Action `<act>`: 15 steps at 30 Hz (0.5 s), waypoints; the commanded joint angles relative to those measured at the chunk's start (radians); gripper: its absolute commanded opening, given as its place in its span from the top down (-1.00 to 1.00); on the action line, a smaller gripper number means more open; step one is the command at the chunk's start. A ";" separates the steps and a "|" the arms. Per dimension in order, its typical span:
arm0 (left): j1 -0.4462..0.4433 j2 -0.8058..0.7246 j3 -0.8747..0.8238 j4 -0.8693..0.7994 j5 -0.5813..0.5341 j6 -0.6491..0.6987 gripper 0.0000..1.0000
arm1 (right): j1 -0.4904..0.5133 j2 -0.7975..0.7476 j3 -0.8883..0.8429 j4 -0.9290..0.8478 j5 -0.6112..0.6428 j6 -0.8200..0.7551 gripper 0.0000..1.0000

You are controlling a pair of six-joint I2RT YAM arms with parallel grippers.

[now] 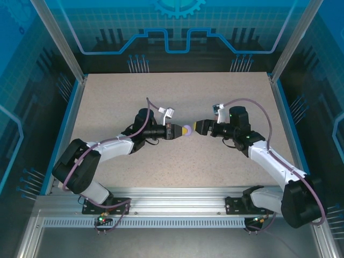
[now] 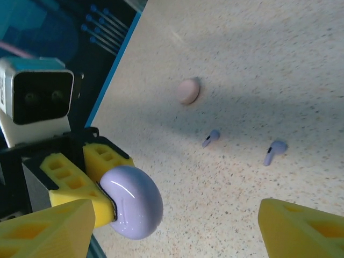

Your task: Insert wireless bluetooth earbuds into charging case

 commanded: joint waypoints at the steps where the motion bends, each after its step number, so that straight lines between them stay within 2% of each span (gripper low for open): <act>1: 0.010 -0.032 0.029 -0.034 0.051 0.033 1.00 | 0.031 0.014 -0.006 0.036 -0.051 -0.065 -0.59; 15: 0.011 -0.024 0.053 -0.029 0.049 0.031 1.00 | 0.054 0.069 -0.024 0.047 -0.038 -0.068 -0.46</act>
